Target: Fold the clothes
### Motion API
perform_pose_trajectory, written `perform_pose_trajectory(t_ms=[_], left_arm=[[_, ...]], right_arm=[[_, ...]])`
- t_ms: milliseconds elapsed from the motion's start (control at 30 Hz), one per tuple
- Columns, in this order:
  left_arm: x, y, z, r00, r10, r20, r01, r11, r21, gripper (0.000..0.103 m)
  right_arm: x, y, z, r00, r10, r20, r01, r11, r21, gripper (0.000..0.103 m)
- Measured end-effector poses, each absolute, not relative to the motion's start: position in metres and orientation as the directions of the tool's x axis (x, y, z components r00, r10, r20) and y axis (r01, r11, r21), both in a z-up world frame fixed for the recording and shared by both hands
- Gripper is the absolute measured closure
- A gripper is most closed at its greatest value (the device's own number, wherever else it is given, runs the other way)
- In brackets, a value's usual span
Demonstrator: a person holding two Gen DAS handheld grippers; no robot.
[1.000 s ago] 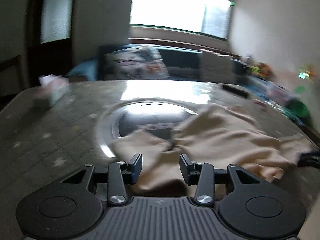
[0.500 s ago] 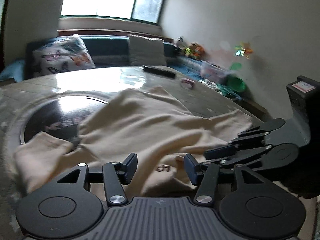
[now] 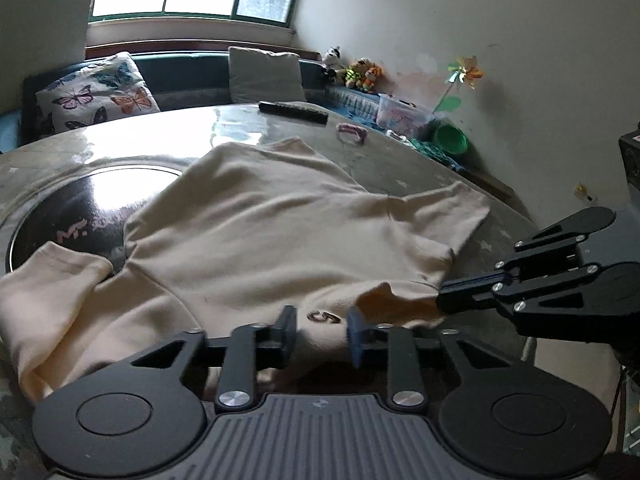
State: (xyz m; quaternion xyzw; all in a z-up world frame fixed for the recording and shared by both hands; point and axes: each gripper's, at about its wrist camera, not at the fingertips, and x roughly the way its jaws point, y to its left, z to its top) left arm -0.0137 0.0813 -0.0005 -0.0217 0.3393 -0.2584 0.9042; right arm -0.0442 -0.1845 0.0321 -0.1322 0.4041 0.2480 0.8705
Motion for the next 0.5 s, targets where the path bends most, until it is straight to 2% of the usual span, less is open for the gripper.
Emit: perform_pose_trajectory(t_ms=[133, 233, 400, 500], left_arm=[[-0.02, 0.076, -0.002, 0.64, -0.467, -0.61, 0.459, 0.869, -0.185, 0.084], [-0.024, 0.073, -0.003, 0.643, -0.456, -0.615, 0.463, 0.871, -0.162, 0.084], [-0.025, 0.069, -0.002, 0.657, -0.428, -0.621, 0.453, 0.882, -0.128, 0.084], [-0.01, 0.075, 0.005, 0.684, -0.387, -0.618, 0.409, 0.905, -0.115, 0.082]], right_arm=[[-0.044, -0.189, 0.021, 0.512, 0.33, -0.793, -0.562, 0.827, -0.019, 0.102], [-0.044, -0.193, 0.026, 0.473, 0.38, -0.795, -0.611, 0.792, 0.015, 0.098], [-0.029, -0.198, 0.049, 0.5, 0.45, -0.74, -0.656, 0.755, 0.016, 0.095], [-0.01, -0.188, 0.042, 0.492, 0.489, -0.72, -0.677, 0.735, 0.036, 0.095]])
